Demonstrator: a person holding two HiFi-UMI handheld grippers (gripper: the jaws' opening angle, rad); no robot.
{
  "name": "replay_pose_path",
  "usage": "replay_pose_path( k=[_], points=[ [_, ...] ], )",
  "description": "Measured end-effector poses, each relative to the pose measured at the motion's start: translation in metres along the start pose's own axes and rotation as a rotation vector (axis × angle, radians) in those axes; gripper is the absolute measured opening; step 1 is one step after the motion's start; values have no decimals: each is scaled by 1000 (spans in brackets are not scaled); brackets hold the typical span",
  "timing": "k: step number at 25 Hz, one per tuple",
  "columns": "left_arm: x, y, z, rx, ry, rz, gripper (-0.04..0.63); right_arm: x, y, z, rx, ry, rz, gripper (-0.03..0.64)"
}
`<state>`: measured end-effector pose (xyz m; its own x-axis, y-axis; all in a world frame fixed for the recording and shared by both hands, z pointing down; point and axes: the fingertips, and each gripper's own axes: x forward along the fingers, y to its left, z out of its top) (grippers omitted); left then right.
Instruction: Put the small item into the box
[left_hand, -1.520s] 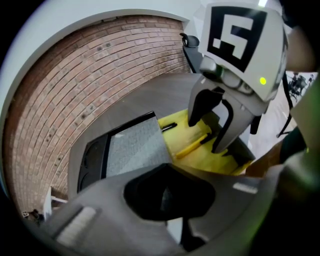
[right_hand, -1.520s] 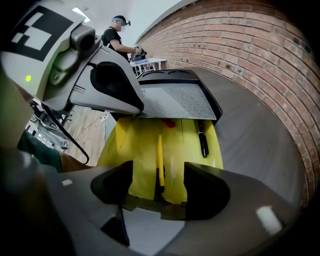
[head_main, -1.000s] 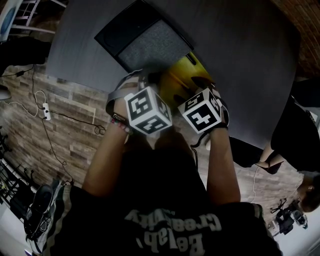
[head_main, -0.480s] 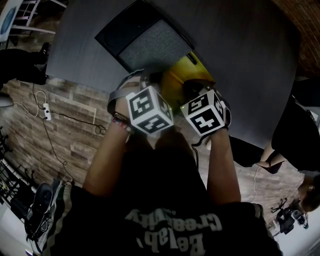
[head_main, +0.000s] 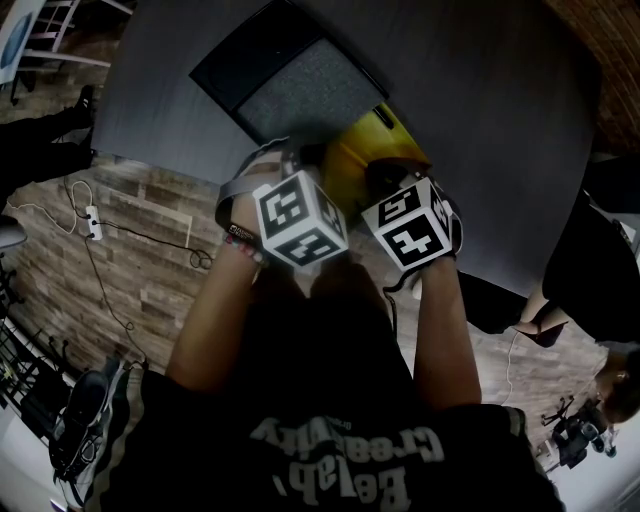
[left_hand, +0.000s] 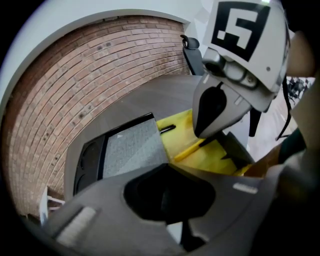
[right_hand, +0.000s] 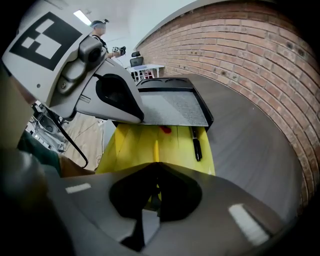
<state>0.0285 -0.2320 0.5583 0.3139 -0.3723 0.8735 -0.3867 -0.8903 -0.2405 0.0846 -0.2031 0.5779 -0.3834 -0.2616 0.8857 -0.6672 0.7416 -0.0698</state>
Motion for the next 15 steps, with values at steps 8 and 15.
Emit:
replay_pose_path(
  k=[8,15],
  points=[
    [-9,5,1,15,-8,5,4,-10,2,12,-2,-21,-23,6],
    [-20,18,21,31,-32,22,3,-28,-11,22,14,-64,-67,6]
  ],
)
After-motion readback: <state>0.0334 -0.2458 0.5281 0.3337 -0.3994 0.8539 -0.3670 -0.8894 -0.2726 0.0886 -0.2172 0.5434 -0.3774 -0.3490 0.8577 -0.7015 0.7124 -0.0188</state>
